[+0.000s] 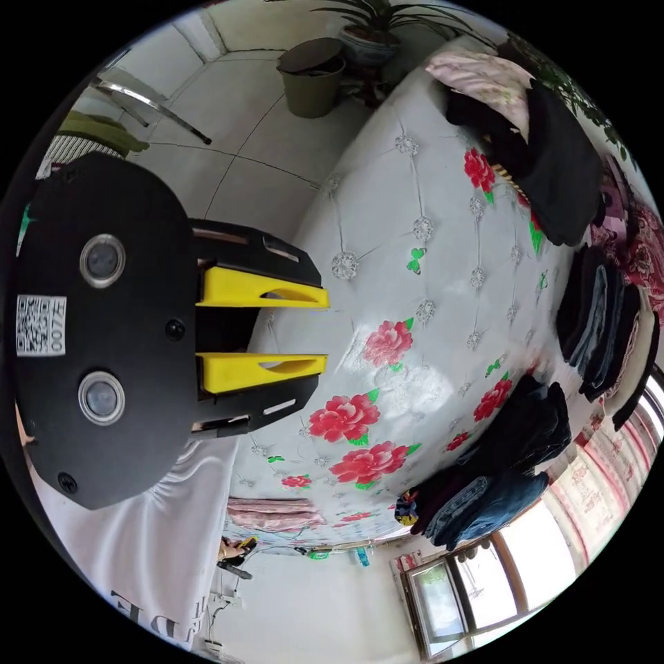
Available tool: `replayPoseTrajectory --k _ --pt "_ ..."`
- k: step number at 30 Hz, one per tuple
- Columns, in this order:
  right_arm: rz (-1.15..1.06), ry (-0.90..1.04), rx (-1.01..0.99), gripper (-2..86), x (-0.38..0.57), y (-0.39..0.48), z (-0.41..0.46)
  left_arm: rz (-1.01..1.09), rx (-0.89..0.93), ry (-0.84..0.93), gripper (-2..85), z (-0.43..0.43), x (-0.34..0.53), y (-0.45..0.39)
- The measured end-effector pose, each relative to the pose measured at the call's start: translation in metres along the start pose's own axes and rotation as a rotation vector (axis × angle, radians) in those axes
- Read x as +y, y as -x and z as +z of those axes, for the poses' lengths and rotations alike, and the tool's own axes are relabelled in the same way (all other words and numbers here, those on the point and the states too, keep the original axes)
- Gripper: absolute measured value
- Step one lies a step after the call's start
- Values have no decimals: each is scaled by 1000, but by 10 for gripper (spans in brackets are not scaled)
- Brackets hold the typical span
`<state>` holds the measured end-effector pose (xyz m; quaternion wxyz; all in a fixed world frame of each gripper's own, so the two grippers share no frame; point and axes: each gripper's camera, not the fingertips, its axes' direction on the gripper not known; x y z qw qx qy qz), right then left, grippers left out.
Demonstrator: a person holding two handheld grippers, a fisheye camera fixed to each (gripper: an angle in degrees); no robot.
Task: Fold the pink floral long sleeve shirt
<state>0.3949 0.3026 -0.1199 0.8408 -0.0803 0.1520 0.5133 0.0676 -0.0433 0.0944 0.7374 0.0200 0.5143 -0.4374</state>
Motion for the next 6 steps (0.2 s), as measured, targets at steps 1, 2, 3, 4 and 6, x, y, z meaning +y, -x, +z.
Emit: replayPoseTrajectory --k 1,2,3,4,6 --pt "14 -79 -26 41 4 -13 -23 -22 -6 -30 109 -11 -8 4" --pt "14 -110 -45 44 8 -15 -33 -32 -10 -48 110 -16 -12 6" --pt "-4 -149 -77 47 17 -11 -47 -55 -23 -84 117 -27 -24 11" --pt "-53 -153 -109 50 28 6 -53 -85 -36 -115 123 -38 -38 18" --pt "-154 -121 -174 53 51 47 -50 -117 -58 -183 133 -56 -63 28"
